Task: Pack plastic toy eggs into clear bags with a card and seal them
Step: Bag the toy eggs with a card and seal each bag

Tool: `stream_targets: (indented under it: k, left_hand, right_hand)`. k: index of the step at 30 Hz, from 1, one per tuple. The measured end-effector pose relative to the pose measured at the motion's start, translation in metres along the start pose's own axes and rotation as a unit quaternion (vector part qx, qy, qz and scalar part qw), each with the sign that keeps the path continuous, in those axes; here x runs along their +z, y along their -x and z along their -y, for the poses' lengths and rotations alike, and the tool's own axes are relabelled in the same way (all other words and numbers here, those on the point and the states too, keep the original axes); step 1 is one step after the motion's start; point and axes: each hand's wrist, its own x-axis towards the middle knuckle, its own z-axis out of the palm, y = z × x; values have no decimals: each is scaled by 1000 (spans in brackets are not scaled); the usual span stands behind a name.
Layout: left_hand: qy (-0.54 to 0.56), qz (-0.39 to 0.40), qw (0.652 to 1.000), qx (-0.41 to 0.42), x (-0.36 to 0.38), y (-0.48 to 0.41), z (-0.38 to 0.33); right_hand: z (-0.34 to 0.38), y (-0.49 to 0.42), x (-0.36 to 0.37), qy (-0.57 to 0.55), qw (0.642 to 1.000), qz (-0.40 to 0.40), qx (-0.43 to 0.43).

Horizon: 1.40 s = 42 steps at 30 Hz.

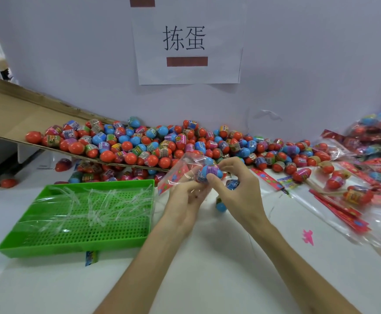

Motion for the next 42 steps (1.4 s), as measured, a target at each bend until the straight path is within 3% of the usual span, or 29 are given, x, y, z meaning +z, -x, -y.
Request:
stream_targets:
  k: [7,16,25,33,38,42]
  left_hand:
    - [21,-33,999,27,4,-5,-2]
    - [9,-39,999,29,5,0,-3]
    - [25,5,999,27,6,1,-7]
    - [2,27,1000,0,7,1,-4]
    - [1,27,999,25,7,0,-3]
    - [17,-23,999,32,4,-1,-1]
  right_hand:
    - [-3,-5,-2,13,999,-26,42]
    - [4,0,-1,18,998,-1,-61]
    - [3,2,2,-5,1000,-11,-16]
    - [8,-2,0,-130,988,25,84]
    - [5,-5,-1,-35,999,-30,27]
    - [8,-2,-4,-62,998,-28,-17]
